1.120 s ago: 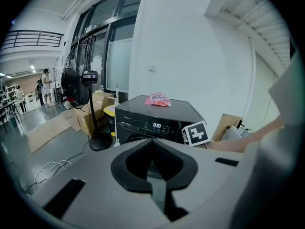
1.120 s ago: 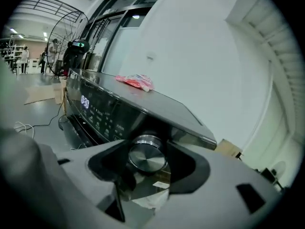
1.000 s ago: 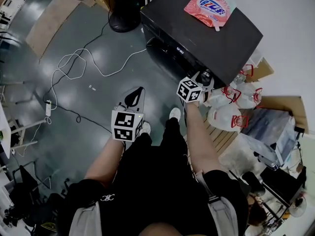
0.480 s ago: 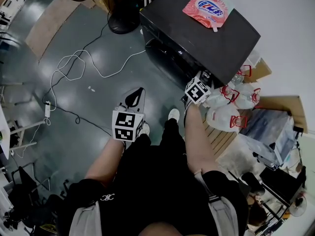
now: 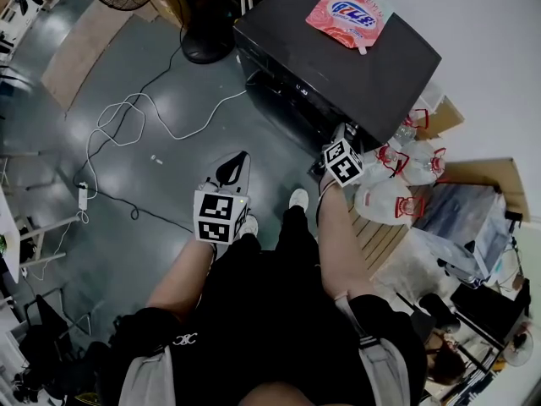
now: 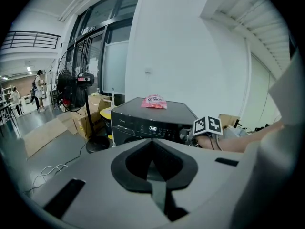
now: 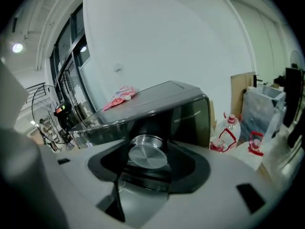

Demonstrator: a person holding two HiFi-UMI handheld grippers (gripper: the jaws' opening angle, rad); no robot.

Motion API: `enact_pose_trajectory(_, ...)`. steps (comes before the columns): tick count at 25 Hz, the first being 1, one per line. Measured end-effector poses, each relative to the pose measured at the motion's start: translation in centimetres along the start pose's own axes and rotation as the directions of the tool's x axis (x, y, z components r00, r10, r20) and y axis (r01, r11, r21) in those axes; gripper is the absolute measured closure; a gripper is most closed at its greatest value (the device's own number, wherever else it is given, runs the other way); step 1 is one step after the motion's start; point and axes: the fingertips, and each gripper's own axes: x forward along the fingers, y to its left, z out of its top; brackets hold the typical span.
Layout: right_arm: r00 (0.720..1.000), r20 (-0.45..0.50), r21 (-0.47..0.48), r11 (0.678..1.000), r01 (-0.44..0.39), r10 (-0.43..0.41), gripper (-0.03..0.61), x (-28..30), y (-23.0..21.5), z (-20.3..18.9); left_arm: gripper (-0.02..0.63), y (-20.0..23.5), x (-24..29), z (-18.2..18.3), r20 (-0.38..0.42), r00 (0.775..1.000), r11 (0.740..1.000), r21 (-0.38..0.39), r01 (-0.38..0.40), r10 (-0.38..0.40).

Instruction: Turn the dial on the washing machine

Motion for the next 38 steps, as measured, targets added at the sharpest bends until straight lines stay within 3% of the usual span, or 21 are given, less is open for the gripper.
enact_pose_trajectory(3,0.999,0.004,0.164,0.985,-0.048,0.048,0.324,0.1,-0.4,-0.2,0.618,-0.1,0.0,-0.2,-0.005,1.000,1.000,0.005,0.008,-0.008)
enact_pose_trajectory(7,0.991,0.031,0.364,0.922,-0.133,0.131,0.321,0.2,-0.8,-0.4,0.618,-0.4,0.3,-0.2,-0.008,1.000,1.000,0.013,0.016,-0.016)
enact_pose_trajectory(12,0.987,0.040,0.397,0.903,-0.161,0.158,0.321,0.3,-1.1,-0.3,0.618,-1.3,0.7,0.1,-0.007,1.000,0.999,0.024,0.026,-0.026)
enact_pose_trajectory(14,0.984,0.047,0.437,0.882,-0.176,0.173,0.319,0.4,-1.1,-0.4,0.618,-1.4,0.7,0.1,-0.008,1.000,0.999,0.026,0.027,-0.027)
enact_pose_trajectory(22,0.947,0.123,0.621,0.722,-0.306,0.296,0.313,0.8,-1.0,-0.9,0.618,-1.3,0.6,-0.1,-0.017,1.000,0.999,0.033,0.022,-0.022)
enact_pose_trajectory(27,0.946,0.118,0.617,0.724,-0.309,0.303,0.313,0.9,-1.1,-1.0,0.618,-1.9,1.0,-0.1,-0.018,0.999,0.999,0.038,0.030,-0.030)
enact_pose_trajectory(30,0.943,0.121,0.636,0.705,-0.314,0.311,0.313,0.8,-1.2,-1.1,0.618,-2.1,1.0,0.1,-0.017,0.999,0.999,0.041,0.033,-0.033)
enact_pose_trajectory(33,0.925,0.139,0.694,0.631,-0.346,0.354,0.313,1.0,-1.2,-1.3,0.618,-1.9,1.1,0.3,-0.017,0.999,0.999,0.042,0.032,-0.031)
enact_pose_trajectory(37,0.881,0.205,0.807,0.436,-0.399,0.427,0.310,1.2,-1.1,-1.7,0.618,-1.8,1.4,0.3,-0.022,0.999,0.999,0.044,0.030,-0.029)
enact_pose_trajectory(38,0.874,0.220,0.817,0.408,-0.408,0.433,0.309,1.2,-1.2,-1.8,0.618,-1.9,1.5,0.3,-0.023,0.999,0.998,0.046,0.032,-0.031)
